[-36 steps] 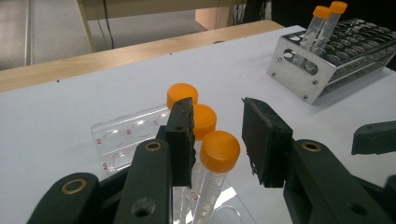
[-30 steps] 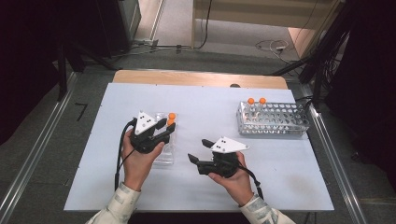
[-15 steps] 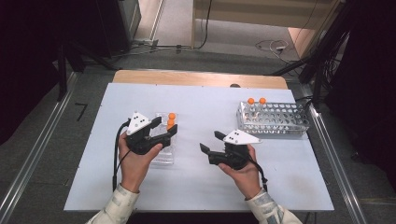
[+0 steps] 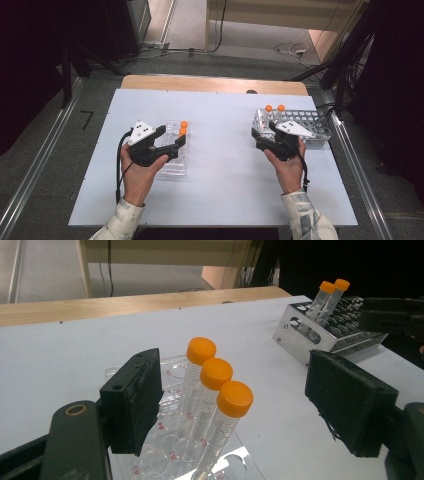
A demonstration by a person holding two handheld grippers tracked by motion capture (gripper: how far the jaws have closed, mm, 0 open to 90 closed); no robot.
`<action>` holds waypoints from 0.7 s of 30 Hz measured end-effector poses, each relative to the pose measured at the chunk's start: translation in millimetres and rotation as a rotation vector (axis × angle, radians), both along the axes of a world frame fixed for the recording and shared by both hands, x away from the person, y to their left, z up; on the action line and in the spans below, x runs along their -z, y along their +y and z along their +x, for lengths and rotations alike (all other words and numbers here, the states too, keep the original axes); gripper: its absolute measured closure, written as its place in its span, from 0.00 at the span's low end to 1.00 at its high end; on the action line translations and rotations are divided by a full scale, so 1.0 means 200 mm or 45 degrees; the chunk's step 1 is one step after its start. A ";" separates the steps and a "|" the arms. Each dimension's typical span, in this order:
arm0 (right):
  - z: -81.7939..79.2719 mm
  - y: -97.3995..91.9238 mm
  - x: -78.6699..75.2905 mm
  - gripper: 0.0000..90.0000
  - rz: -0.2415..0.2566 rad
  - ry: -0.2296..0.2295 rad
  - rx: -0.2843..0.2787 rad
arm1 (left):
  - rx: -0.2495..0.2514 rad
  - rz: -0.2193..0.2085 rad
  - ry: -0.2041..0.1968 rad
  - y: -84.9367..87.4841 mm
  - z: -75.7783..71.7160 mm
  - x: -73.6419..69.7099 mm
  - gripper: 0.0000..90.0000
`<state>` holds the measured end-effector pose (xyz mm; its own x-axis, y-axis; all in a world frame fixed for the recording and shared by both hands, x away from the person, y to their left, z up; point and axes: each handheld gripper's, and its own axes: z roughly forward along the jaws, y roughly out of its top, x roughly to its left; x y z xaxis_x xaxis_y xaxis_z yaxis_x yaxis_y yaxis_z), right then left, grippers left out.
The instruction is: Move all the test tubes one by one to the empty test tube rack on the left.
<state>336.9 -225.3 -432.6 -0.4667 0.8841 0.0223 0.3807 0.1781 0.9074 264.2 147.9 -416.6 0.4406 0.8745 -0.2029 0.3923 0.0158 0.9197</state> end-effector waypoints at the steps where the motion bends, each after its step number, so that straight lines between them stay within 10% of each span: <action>1: 0.02 -0.02 0.00 0.32 -0.002 -0.004 0.018 | -0.009 0.000 -0.002 0.01 0.00 0.00 0.26; 21: 0.27 -0.19 0.04 0.48 -0.116 0.016 0.223 | -0.042 -0.015 -0.013 0.06 -0.01 0.00 0.27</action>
<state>391.0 -263.4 -440.5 -0.3057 0.9504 -0.0565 0.4246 0.1892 0.8854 262.7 159.3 -416.1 0.4132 0.8863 -0.2093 0.3822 0.0398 0.9232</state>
